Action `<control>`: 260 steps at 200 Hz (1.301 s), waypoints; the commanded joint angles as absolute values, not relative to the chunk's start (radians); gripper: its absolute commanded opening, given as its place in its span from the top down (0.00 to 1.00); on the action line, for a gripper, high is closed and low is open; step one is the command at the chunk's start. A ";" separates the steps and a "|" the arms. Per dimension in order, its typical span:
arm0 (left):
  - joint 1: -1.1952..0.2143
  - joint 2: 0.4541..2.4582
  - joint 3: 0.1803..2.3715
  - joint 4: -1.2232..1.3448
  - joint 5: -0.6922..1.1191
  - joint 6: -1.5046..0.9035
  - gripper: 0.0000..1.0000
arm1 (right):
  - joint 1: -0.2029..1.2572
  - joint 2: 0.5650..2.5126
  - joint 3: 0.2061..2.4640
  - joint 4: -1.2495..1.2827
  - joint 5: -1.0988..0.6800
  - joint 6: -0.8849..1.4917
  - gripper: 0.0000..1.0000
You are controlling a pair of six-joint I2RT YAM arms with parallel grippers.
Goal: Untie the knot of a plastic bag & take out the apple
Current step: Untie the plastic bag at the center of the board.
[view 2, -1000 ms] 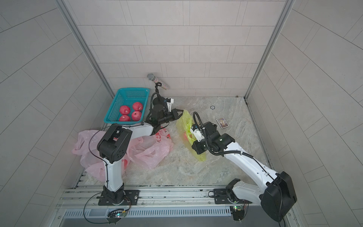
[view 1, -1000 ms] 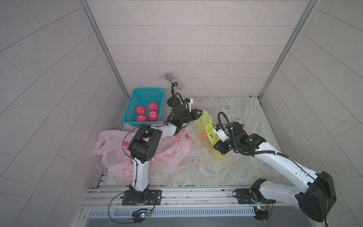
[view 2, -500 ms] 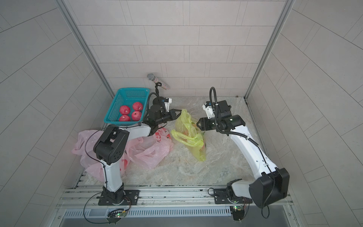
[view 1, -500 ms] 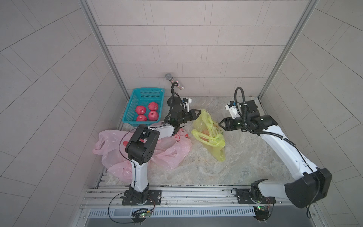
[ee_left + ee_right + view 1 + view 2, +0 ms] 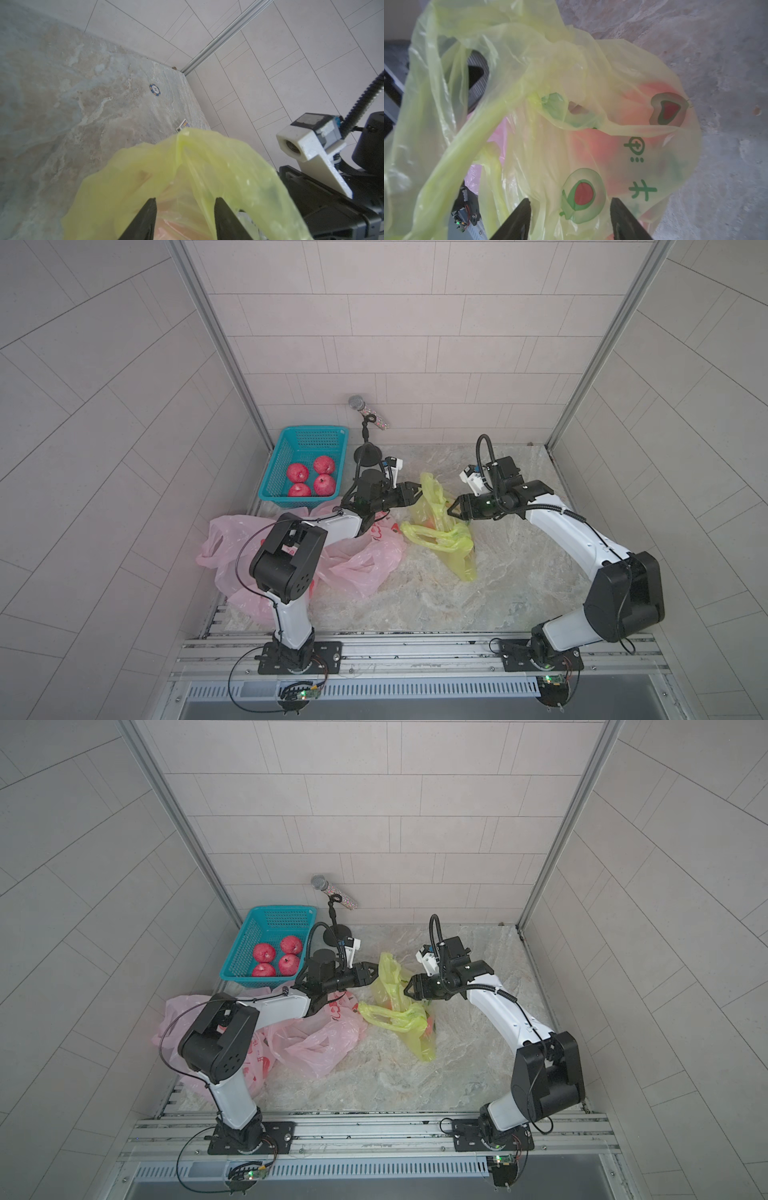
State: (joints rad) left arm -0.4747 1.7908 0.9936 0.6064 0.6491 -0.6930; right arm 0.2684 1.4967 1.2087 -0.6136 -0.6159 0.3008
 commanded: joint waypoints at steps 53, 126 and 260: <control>-0.541 1.645 0.874 0.478 0.672 -0.555 0.40 | 0.283 1.552 1.211 -0.580 -0.678 0.330 0.39; -0.607 1.728 0.839 0.743 0.732 -0.685 0.33 | 0.293 1.559 1.200 -0.560 -0.684 0.351 0.55; -0.574 1.646 0.927 0.387 0.649 -0.516 0.84 | 0.286 1.542 1.277 -0.624 -0.668 0.337 0.56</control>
